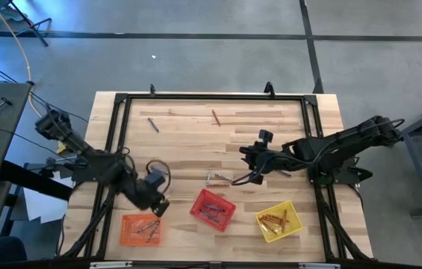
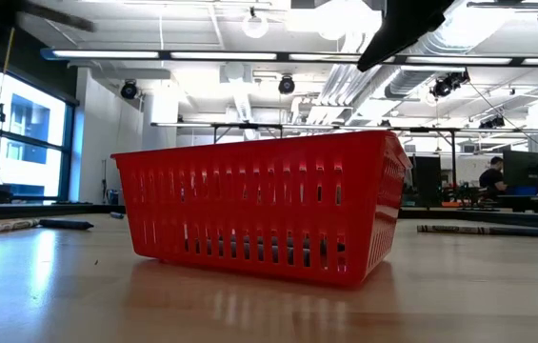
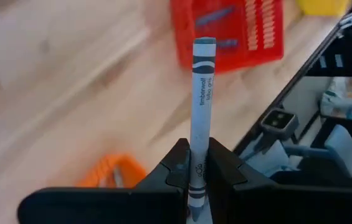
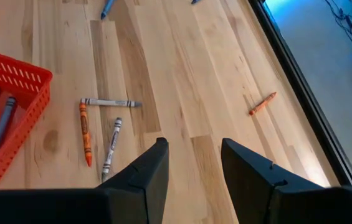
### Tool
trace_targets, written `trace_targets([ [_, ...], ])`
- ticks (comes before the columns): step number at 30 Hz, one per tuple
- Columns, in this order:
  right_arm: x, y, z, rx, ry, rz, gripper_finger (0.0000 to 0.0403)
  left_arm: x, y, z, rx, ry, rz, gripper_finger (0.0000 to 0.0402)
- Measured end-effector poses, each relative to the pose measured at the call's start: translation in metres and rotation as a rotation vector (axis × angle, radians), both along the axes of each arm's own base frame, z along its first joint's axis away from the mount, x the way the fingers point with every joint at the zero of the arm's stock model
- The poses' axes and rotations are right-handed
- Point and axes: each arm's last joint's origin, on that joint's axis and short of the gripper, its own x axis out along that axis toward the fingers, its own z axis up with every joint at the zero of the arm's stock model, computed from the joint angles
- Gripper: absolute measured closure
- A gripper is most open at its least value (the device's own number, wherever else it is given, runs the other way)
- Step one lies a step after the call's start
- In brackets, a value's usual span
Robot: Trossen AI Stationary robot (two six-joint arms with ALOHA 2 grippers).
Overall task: Sort crayons
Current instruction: Put the gray crayon into the orange bin, then put the blue crayon into the red bin
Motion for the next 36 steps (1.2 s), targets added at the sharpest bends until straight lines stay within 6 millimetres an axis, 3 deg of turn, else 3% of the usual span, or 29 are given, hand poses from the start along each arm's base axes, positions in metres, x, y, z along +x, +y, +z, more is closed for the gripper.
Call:
trace_targets([
  [17,-0.004,-0.001,-0.027,-0.017,0.048,-0.007,0.0264,-0.044,-0.070,-0.041,-0.052,0.304,0.215,0.0380],
  [23,-0.005,-0.002,-0.028,0.000,0.041,-0.025,0.0264,-0.045,-0.078,-0.054,-0.057,0.435,0.170,0.0364],
  [36,-0.005,-0.002,-0.028,0.004,0.039,-0.026,0.0264,-0.042,-0.078,-0.058,-0.039,0.432,0.176,0.0314],
])
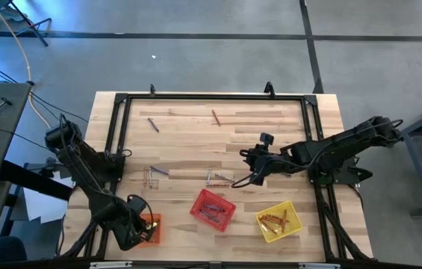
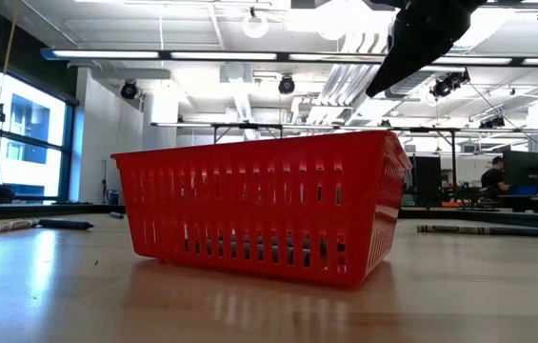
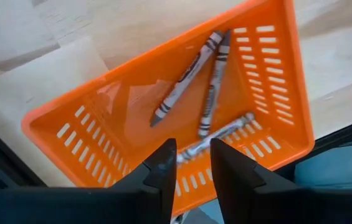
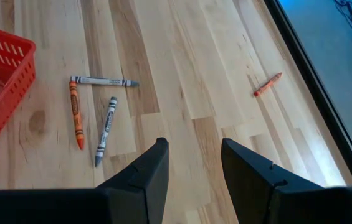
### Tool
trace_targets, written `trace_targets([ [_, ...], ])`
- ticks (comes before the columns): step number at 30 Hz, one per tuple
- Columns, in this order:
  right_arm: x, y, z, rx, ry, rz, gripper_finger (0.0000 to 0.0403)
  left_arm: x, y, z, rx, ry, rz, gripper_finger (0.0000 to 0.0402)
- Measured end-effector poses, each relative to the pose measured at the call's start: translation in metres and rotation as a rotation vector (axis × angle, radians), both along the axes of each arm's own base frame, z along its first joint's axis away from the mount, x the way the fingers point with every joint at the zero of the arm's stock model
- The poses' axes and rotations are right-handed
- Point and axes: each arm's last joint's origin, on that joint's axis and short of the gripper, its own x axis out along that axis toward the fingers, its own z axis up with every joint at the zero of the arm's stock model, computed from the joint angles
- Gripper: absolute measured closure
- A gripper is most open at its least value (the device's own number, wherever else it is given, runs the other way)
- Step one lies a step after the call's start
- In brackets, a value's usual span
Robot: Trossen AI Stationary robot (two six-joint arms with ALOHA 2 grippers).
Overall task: Sort crayons
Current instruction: Put the blue crayon into the red bin
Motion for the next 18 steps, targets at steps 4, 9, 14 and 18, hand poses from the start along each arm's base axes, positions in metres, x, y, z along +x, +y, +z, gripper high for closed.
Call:
trace_targets([
  [4,0.000,0.000,0.000,-0.006,0.004,0.007,0.0264,0.007,0.006,0.002,0.010,-0.028,-0.041,0.0307],
  [9,0.000,0.000,0.000,-0.005,0.003,0.006,0.0264,0.022,0.020,0.007,0.028,-0.072,-0.092,0.0307],
  [14,0.000,0.000,0.000,-0.005,0.003,0.006,0.0264,0.042,0.039,0.013,0.098,-0.184,-0.211,0.0309],
  [18,0.000,0.000,0.000,-0.005,0.003,0.006,0.0264,0.057,0.059,0.014,0.169,-0.212,-0.315,0.0309],
])
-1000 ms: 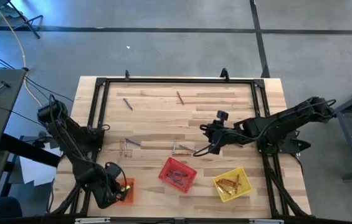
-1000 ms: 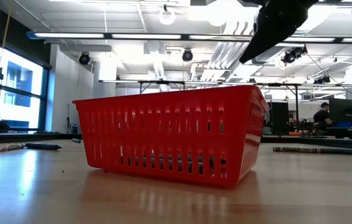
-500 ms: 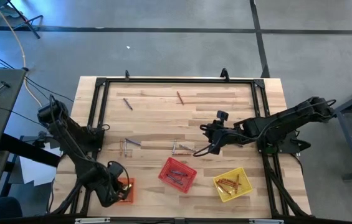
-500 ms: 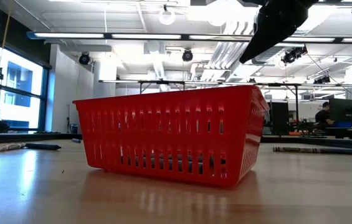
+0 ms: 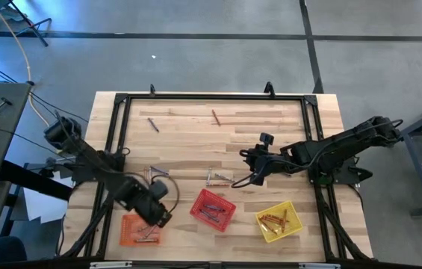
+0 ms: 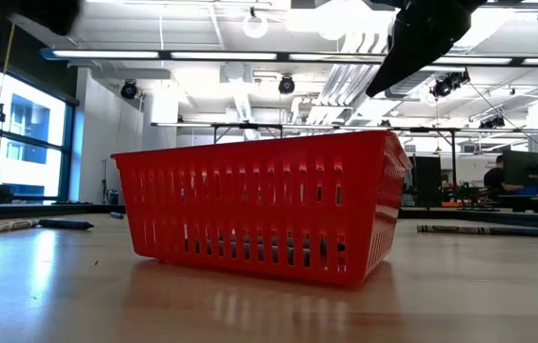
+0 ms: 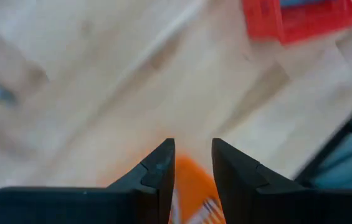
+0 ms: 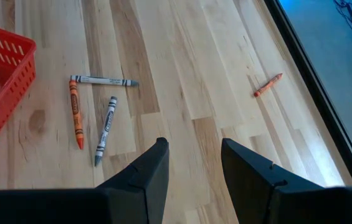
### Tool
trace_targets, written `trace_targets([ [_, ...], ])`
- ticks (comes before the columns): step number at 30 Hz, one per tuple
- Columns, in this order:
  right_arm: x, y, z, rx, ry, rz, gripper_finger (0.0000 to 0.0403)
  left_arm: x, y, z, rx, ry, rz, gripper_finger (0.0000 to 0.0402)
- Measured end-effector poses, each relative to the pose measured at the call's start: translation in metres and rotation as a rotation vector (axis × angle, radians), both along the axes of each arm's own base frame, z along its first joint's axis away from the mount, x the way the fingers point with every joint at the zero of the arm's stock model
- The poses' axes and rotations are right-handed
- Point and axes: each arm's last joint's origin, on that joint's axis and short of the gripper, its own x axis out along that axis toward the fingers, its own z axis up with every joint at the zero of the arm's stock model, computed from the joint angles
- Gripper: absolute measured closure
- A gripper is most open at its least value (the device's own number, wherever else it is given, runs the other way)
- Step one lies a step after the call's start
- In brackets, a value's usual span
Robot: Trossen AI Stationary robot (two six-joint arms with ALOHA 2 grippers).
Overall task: Sort crayons
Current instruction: Put the blue crayon into the red bin
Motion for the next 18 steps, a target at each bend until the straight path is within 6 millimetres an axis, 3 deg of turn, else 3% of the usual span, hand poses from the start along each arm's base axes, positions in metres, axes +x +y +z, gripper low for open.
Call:
trace_targets([
  [8,0.000,0.000,0.000,0.000,0.000,0.000,0.0264,0.024,0.056,-0.002,0.159,0.057,-0.051,0.0309],
  [14,0.000,0.000,0.000,0.000,0.000,0.000,0.0264,0.029,0.102,-0.004,0.266,0.164,-0.054,0.0309],
  [18,0.000,0.000,0.000,0.000,0.000,0.000,0.0264,0.030,0.129,-0.004,0.356,0.232,-0.151,0.0310],
])
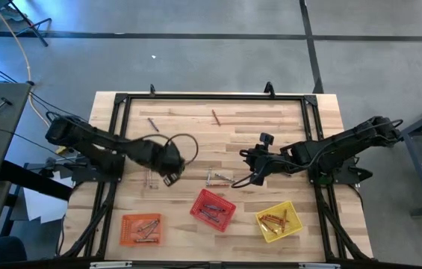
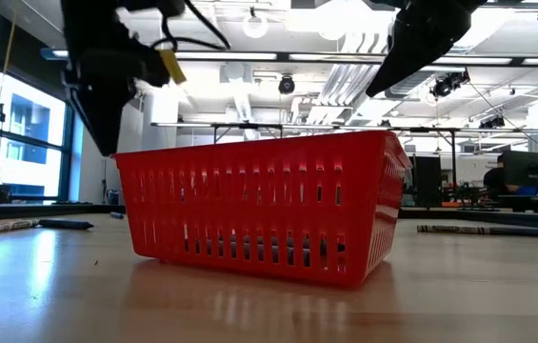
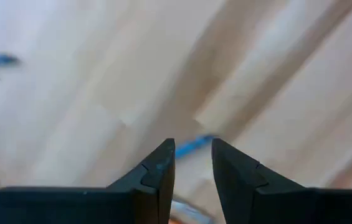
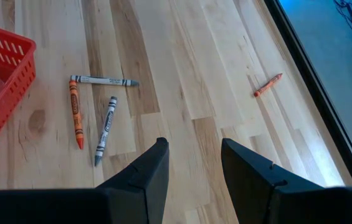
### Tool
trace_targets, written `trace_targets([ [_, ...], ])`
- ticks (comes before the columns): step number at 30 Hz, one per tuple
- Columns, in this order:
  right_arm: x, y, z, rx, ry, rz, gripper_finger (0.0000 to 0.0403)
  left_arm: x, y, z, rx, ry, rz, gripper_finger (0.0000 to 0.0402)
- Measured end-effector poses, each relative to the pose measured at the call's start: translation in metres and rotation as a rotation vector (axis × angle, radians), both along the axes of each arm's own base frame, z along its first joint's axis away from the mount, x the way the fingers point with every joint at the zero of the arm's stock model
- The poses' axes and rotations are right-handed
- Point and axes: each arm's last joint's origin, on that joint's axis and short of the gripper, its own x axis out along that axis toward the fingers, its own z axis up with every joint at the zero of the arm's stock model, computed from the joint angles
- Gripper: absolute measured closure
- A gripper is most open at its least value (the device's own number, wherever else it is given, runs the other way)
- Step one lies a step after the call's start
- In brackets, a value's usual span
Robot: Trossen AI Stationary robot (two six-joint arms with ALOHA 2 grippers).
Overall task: Sort crayons
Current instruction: Put the blue crayon into the red bin
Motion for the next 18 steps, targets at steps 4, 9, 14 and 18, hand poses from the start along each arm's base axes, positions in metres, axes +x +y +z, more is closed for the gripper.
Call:
trace_targets([
  [4,0.000,0.000,0.000,0.000,0.000,0.000,0.0264,0.001,0.026,0.000,0.030,0.033,-0.001,0.0310],
  [9,0.000,0.000,0.000,0.000,0.000,-0.001,0.0264,0.000,0.064,0.000,0.066,0.033,0.159,0.0310],
  [14,0.001,-0.005,0.000,0.001,0.000,-0.020,0.0264,-0.007,0.100,0.001,0.107,0.029,0.350,0.0310],
  [18,0.001,-0.010,0.000,-0.007,0.011,-0.034,0.0264,-0.016,0.122,-0.003,0.105,0.033,0.457,0.0310],
])
